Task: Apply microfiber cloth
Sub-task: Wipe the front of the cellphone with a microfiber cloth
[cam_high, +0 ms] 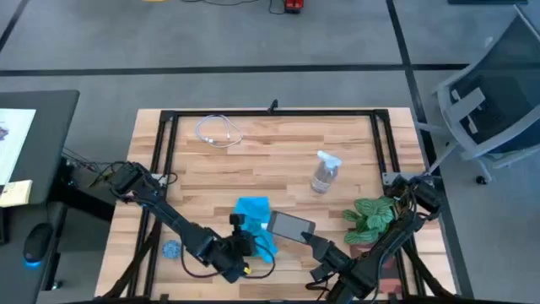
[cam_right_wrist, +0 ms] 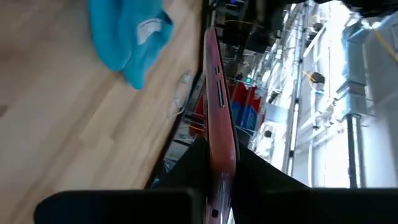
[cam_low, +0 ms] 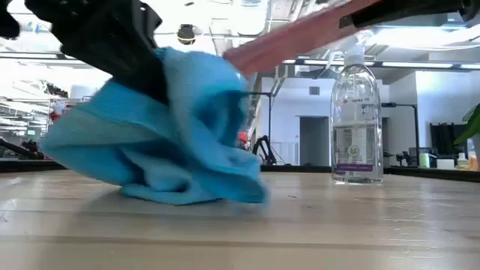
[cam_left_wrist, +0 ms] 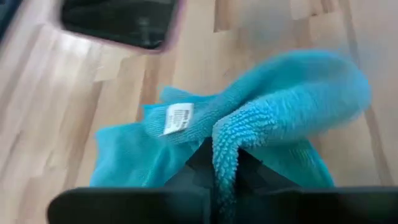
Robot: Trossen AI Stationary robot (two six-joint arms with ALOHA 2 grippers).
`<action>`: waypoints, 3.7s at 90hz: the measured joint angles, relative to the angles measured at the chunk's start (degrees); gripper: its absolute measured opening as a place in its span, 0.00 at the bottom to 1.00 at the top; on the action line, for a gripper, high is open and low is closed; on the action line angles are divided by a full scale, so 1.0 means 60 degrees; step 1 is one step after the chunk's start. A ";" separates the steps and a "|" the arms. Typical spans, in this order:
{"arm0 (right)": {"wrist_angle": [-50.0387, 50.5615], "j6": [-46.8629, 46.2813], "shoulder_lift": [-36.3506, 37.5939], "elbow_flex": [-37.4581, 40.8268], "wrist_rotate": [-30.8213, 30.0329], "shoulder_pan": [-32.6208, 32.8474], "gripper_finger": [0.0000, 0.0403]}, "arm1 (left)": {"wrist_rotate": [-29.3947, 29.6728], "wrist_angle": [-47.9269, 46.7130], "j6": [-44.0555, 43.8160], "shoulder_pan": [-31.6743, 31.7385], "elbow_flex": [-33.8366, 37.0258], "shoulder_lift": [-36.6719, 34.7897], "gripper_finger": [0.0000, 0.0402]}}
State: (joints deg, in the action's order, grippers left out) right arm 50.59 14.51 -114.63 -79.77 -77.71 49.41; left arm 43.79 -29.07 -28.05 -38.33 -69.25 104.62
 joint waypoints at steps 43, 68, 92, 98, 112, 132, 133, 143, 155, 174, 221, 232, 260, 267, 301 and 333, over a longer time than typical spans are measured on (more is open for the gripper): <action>0.2414 -0.5754 0.2146 0.0000 0.5416 -0.1241 0.05 | -0.2161 0.5494 0.4070 0.0996 -0.0378 0.1433 0.14; 0.1613 -0.5698 0.3450 0.0000 0.8111 -0.2726 0.05 | -0.2247 0.1365 0.4529 0.0790 -0.2213 0.1366 0.45; 0.0063 -0.4539 0.3451 0.0000 1.0988 -0.4296 0.06 | -0.1981 -0.1673 0.3212 0.0299 -0.4007 0.1355 0.50; -0.0067 -0.4434 0.3435 0.0000 1.1170 -0.4484 0.06 | -0.0848 -0.2477 0.2119 0.0132 -0.4076 0.1355 0.49; -0.0531 -0.4431 0.3439 0.0000 1.1659 -0.4840 0.06 | 0.1515 -0.3421 -0.0457 -0.0316 -0.3403 0.0950 0.46; -0.1745 -0.4075 0.3351 0.0004 1.3178 -0.5260 0.06 | 0.1395 0.0225 -0.1581 -0.0145 -0.0670 -0.0157 0.44; -0.1802 -0.4047 0.3342 0.0003 1.3181 -0.5265 0.06 | 0.1338 0.0539 -0.1520 -0.0111 -0.0517 -0.0209 0.44; -0.2162 -0.3981 0.3289 0.0004 1.3230 -0.5280 0.06 | 0.0372 0.3497 -0.0679 0.0265 0.0810 -0.0574 0.44; -0.2378 -0.3838 0.3099 0.0004 1.3252 -0.5275 0.07 | -0.0415 0.5362 -0.0040 0.0698 0.1565 -0.0645 0.44; -0.2446 -0.3619 0.2788 0.0007 1.3251 -0.5280 0.07 | -0.0884 0.5448 0.0541 0.0918 0.1570 -0.0640 0.30; -0.2320 -0.2963 0.2906 -0.0015 1.3144 -0.5024 0.30 | -0.0920 0.3590 -0.1031 0.0791 0.1563 -0.0518 0.02; -0.1566 -0.3075 0.2919 0.0149 1.3151 -0.4689 0.44 | 0.0239 0.2177 -0.2679 0.0410 0.1564 -0.0707 0.02; -0.7129 -0.5074 0.2607 0.2660 1.2740 -0.3151 0.50 | 0.1196 0.0801 -0.4818 -0.0317 0.1566 -0.1948 0.02; -0.8455 -0.6109 0.2206 0.2854 1.2363 -0.2922 0.49 | 0.0910 0.0667 -0.5026 -0.0371 0.1556 -0.2040 0.02; -0.8843 -0.7268 -0.0035 0.1663 0.9623 -0.2797 0.36 | -0.0090 0.2387 -0.6444 -0.0318 0.2478 -0.1053 0.02; -0.9114 -0.4391 -0.0055 0.0947 0.6204 -0.2854 0.00 | -0.0527 0.5220 -0.5125 -0.0155 0.3247 -0.0917 0.02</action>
State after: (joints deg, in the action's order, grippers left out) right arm -4.10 -11.84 -114.96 -74.08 -40.49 32.28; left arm 40.63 2.26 -58.80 -39.26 -49.77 99.12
